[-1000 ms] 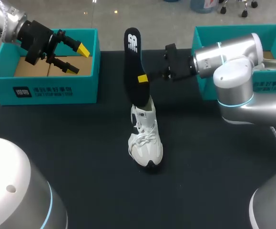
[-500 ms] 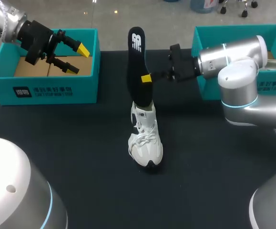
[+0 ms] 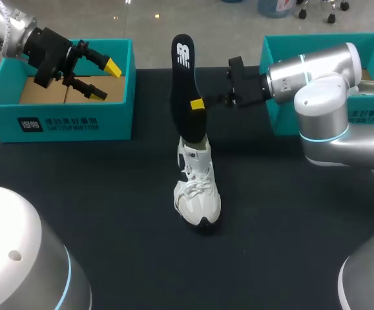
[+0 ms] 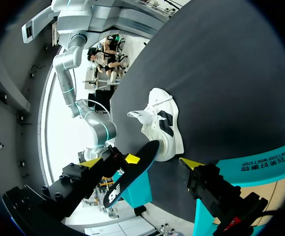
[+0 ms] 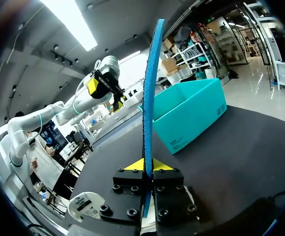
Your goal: Take the shoe out of the shoebox, open the shoe tongue, remove and reinsert the insole, then place the shoe into the shoebox
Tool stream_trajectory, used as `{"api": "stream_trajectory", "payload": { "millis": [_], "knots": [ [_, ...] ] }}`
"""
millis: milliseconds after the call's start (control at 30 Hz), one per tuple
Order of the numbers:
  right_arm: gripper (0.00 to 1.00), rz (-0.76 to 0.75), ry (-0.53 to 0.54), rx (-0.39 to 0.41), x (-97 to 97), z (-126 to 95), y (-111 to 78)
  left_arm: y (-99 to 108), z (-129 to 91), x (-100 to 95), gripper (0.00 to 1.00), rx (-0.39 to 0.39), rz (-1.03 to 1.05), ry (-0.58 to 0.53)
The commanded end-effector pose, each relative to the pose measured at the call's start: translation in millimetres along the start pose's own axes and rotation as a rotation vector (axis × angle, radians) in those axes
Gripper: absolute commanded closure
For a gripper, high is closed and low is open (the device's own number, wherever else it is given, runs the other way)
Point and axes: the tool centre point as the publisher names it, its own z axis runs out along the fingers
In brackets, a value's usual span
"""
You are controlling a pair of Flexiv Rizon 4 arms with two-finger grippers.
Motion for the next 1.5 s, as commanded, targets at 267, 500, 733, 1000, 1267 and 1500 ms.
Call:
{"api": "stream_trajectory", "payload": {
  "millis": [267, 500, 733, 1000, 1267, 1500],
  "knots": [
    [1.00, 0.007, 0.014, -0.028, -3.0, 0.9, -7.8, -0.1, -0.6, -0.1, 0.00, 0.001, 0.000, 0.003],
    [1.00, -0.013, 0.019, -0.023, -4.5, 6.1, -16.2, -0.1, -0.6, -0.1, 0.00, 0.001, 0.000, 0.003],
    [1.00, -0.025, 0.001, -0.004, -3.5, 8.1, -29.5, -0.1, -0.6, -0.1, 0.00, 0.001, 0.000, 0.003],
    [1.00, -0.034, -0.022, 0.000, -0.8, 10.1, -43.9, -0.1, -0.6, -0.1, 0.00, 0.001, 0.000, 0.003],
    [1.00, -0.032, -0.034, -0.015, -1.8, 12.0, -66.3, -0.1, -0.6, -0.1, 0.00, 0.001, 0.000, 0.003],
    [1.00, -0.027, -0.036, -0.012, 1.7, 11.3, -79.6, -0.1, -0.6, -0.1, 0.00, 0.001, 0.000, 0.003]
  ]
}}
